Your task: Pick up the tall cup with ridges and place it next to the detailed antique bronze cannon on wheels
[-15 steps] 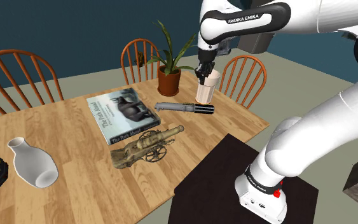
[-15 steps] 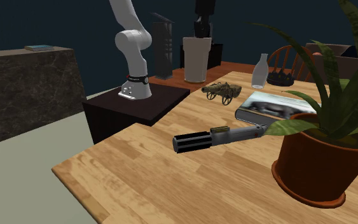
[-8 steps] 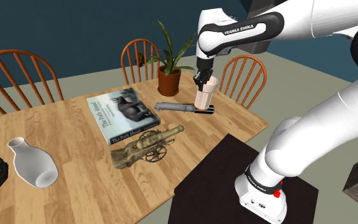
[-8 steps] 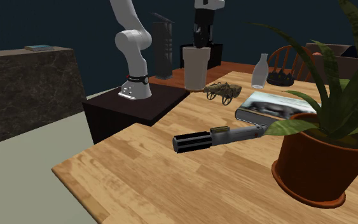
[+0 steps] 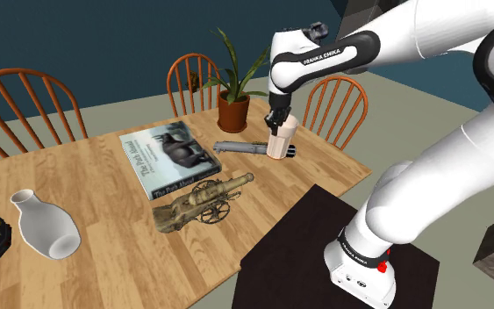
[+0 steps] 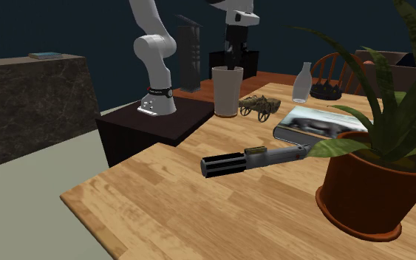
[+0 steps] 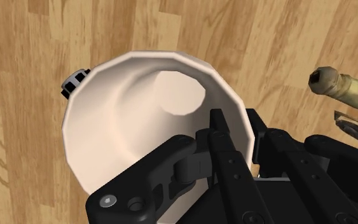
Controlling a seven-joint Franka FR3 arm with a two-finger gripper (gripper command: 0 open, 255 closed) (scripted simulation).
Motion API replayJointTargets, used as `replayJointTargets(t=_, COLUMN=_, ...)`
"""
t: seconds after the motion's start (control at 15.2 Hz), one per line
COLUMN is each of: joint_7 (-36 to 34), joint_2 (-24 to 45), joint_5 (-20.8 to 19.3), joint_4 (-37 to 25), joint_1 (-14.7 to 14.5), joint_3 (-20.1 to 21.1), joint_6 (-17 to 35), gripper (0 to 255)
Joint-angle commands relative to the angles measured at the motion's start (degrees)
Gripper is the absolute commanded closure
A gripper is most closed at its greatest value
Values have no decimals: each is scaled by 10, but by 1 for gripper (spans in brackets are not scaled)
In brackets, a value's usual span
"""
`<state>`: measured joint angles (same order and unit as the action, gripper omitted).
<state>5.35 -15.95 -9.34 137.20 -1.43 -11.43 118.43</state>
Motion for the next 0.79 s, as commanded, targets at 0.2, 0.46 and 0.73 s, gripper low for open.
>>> replayJointTargets(t=0.2, joint_7=-1, joint_2=19, joint_5=-1, joint_4=22, joint_1=1, joint_3=-3, joint_6=42, gripper=255)
replayJointTargets(t=0.46, joint_7=-3, joint_2=37, joint_5=-1, joint_4=38, joint_1=1, joint_3=-5, joint_6=76, gripper=255)
replayJointTargets(t=0.73, joint_7=-4, joint_2=57, joint_5=-1, joint_4=53, joint_1=1, joint_3=-7, joint_6=110, gripper=255)
